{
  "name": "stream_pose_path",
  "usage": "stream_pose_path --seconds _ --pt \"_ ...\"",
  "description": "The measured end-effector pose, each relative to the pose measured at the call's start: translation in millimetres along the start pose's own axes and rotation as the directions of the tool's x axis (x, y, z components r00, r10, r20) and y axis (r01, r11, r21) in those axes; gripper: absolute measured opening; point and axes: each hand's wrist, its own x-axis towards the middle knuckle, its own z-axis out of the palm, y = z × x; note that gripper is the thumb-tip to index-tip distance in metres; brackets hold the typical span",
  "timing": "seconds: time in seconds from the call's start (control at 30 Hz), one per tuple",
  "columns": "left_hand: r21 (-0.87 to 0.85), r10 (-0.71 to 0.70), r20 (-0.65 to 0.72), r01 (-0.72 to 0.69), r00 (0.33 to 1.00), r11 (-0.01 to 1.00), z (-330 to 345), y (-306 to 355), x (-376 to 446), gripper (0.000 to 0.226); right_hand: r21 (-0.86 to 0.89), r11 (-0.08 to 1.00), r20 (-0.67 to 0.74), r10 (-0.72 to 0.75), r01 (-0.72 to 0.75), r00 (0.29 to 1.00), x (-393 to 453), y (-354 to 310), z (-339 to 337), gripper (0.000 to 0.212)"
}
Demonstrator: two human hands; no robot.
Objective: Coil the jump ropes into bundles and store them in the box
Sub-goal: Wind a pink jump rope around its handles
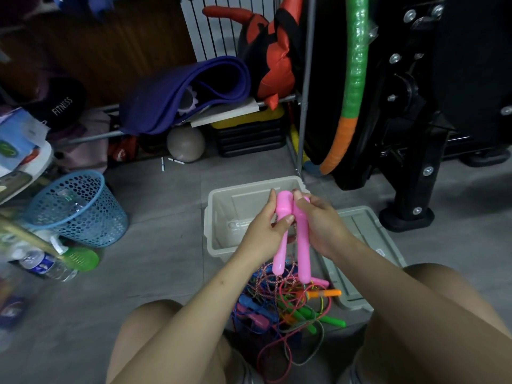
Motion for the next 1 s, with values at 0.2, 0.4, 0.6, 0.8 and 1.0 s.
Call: stream_pose_path --seconds 0.2,0.4,0.6,0.8,1.0 --pt "-0.02 0.034 0.037 -0.033 0.999 0.999 1 -2 2 0.073 -0.064 0.997 -0.002 -0.045 0.044 0.999 0 -2 -3 0.034" --pt "-0.311 -0.215 0.387 0.346 0.897 0.885 0 1 -7 0.018 0.123 0.983 -0.025 -0.136 0.138 0.99 3 -15 -5 0.019" --pt "-0.422 -0.266 0.446 0.463 0.854 0.779 -2 4 -10 0.012 0.011 0.989 -0.017 -0.148 0.148 0.989 4 -10 -5 0.015" --pt "-0.33 -0.269 0.492 0.463 0.828 0.823 -9 3 -8 0.011 -0.07 0.979 0.004 -0.191 0.191 0.982 3 -12 -5 0.022" --pt "-0.331 -0.256 0.529 0.474 0.809 0.816 -17 3 -8 0.015 0.002 0.988 0.05 -0.153 0.153 0.987 1 -16 -6 0.012"
